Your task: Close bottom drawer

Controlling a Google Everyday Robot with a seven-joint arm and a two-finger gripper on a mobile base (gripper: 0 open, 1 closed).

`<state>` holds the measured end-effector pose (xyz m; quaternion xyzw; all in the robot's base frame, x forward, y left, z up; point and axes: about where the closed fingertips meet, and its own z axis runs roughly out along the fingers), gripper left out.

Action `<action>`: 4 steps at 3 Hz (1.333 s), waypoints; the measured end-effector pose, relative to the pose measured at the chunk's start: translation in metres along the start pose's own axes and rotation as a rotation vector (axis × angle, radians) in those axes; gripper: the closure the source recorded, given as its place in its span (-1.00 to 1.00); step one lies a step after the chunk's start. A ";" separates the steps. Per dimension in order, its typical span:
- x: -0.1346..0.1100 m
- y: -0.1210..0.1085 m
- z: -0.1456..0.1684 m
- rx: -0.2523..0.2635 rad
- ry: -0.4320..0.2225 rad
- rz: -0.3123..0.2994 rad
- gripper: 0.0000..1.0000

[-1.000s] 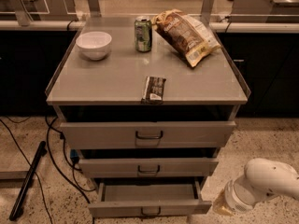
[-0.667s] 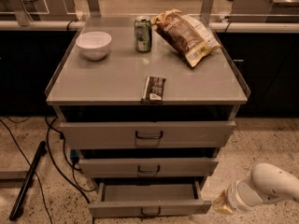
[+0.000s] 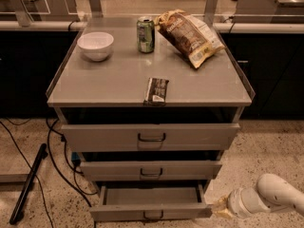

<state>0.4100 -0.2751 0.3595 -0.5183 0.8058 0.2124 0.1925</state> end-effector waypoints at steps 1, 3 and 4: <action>0.012 -0.002 0.018 -0.034 -0.022 0.023 1.00; 0.046 -0.021 0.082 -0.004 -0.137 0.017 1.00; 0.053 -0.016 0.112 0.041 -0.144 -0.050 1.00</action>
Offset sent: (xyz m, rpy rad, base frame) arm 0.0111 -0.0088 -0.0997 0.1267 -0.0218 -0.0470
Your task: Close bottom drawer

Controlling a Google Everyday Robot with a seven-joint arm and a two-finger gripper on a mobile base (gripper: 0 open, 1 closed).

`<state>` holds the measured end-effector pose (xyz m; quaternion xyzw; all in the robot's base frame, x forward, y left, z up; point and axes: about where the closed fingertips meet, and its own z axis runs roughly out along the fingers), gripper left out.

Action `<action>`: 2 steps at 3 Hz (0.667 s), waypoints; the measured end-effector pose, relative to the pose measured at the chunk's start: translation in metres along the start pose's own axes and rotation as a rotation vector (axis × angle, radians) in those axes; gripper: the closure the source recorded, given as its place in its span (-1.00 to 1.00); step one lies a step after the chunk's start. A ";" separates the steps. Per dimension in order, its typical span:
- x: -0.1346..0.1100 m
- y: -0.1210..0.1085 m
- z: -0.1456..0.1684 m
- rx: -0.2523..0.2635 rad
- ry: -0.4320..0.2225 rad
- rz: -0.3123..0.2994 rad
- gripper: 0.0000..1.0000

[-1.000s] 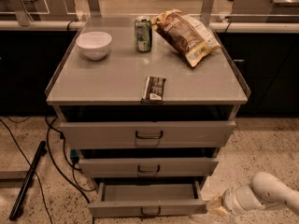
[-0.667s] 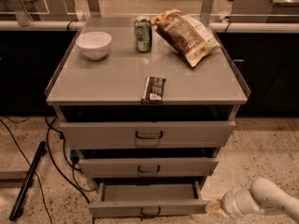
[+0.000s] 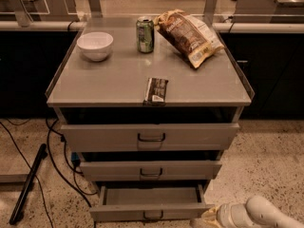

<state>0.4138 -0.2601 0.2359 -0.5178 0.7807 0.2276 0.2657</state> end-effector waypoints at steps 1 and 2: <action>0.004 0.016 0.027 0.077 0.069 -0.160 1.00; 0.004 0.018 0.028 0.071 0.068 -0.160 1.00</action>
Offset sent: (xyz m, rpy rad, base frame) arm -0.0060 0.0118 -0.0109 -0.0759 -0.0819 0.0673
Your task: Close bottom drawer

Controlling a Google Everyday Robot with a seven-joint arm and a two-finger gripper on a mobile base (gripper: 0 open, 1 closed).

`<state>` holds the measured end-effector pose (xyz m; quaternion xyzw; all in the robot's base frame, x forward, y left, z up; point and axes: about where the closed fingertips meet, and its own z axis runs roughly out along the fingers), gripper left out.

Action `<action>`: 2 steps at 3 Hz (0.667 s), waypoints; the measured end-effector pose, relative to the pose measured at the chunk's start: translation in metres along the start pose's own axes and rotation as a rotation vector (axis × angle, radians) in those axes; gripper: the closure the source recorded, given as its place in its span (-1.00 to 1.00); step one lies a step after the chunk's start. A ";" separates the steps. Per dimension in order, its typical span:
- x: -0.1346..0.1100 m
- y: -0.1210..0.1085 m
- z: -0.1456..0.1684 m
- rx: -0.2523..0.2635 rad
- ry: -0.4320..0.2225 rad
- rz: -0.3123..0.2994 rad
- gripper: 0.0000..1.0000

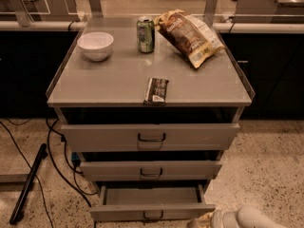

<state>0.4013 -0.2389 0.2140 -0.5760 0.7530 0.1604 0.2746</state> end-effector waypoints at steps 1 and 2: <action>0.004 0.001 0.009 0.043 -0.001 -0.026 1.00; 0.008 -0.001 0.018 0.102 -0.017 -0.055 1.00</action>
Offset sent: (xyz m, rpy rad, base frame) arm 0.0085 -0.0005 -0.0282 -0.0237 -0.2092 -0.0323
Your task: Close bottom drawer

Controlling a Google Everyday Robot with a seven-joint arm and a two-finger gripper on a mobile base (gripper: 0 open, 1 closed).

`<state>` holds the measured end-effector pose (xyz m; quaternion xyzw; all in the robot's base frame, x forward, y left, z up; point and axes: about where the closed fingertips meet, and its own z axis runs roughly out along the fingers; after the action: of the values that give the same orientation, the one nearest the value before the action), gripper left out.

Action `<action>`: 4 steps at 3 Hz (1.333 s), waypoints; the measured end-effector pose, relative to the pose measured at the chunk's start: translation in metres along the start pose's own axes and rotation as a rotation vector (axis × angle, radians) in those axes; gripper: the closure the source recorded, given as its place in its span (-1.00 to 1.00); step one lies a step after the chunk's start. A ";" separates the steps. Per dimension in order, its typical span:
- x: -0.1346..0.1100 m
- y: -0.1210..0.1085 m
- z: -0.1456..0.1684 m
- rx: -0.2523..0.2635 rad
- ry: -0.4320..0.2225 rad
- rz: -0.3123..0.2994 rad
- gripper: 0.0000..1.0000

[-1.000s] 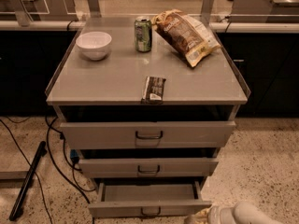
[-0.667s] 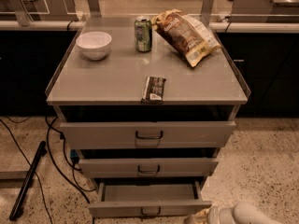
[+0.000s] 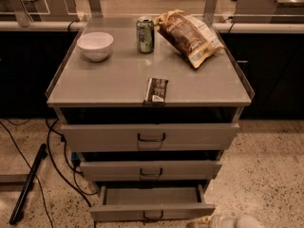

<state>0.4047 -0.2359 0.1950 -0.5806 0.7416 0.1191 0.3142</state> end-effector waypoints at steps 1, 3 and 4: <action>-0.002 -0.005 0.012 0.052 -0.031 -0.039 1.00; -0.011 -0.021 0.036 0.117 -0.071 -0.096 1.00; -0.014 -0.028 0.046 0.135 -0.077 -0.114 1.00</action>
Offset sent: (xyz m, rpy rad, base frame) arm 0.0339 0.0189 -0.0155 0.0256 -0.1961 0.0159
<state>0.4479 -0.2085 0.1737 -0.5944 0.7009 0.0728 0.3875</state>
